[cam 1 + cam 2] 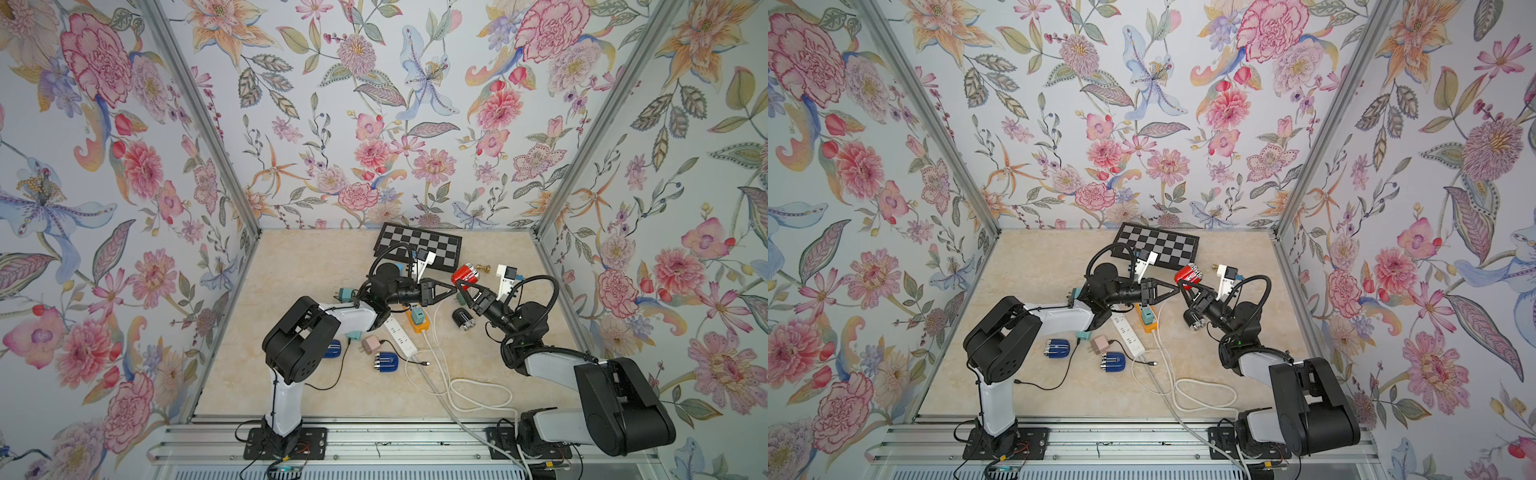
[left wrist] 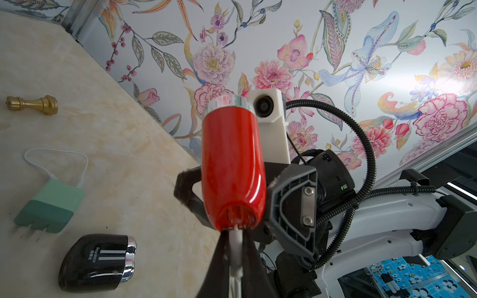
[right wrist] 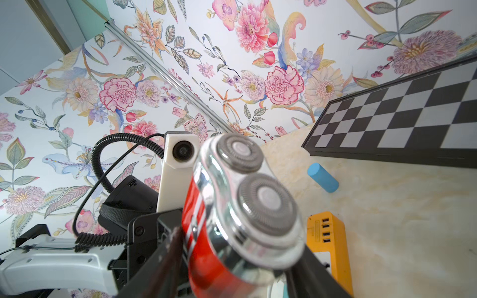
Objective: Unplug the electric shaver
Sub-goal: Remove the charging cable from the electric shaver.
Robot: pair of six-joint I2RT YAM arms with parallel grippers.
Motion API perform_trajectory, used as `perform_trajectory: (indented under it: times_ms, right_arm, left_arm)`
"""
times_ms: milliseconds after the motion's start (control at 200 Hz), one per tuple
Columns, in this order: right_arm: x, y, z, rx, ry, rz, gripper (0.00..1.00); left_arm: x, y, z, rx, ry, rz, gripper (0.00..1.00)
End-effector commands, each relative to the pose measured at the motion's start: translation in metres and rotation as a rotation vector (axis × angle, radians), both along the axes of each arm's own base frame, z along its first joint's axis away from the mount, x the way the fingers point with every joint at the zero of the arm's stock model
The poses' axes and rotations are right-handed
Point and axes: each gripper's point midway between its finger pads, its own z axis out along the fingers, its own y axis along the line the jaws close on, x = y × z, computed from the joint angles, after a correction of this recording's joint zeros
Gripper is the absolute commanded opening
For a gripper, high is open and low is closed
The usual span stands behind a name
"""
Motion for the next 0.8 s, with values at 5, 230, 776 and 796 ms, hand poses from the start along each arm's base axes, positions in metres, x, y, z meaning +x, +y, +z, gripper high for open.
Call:
perform_trajectory:
  times_ms: [5,230,776,796]
  right_arm:
    - [-0.005,0.003,0.044,0.095,-0.143,0.029,0.53]
    - [0.001,0.001,0.043,0.112,-0.153,0.010,0.39]
    - [0.015,-0.016,0.045,0.110,-0.169,-0.062,0.28]
    - [0.015,-0.017,0.047,0.111,-0.173,-0.065,0.27]
  left_arm:
    - [0.003,-0.001,0.024,-0.061,-0.068,-0.025,0.00]
    - [0.006,-0.003,0.022,-0.062,-0.053,-0.038,0.00]
    - [0.004,-0.003,0.017,-0.057,-0.030,-0.034,0.00]
    - [0.004,-0.002,0.016,-0.057,-0.029,-0.036,0.00]
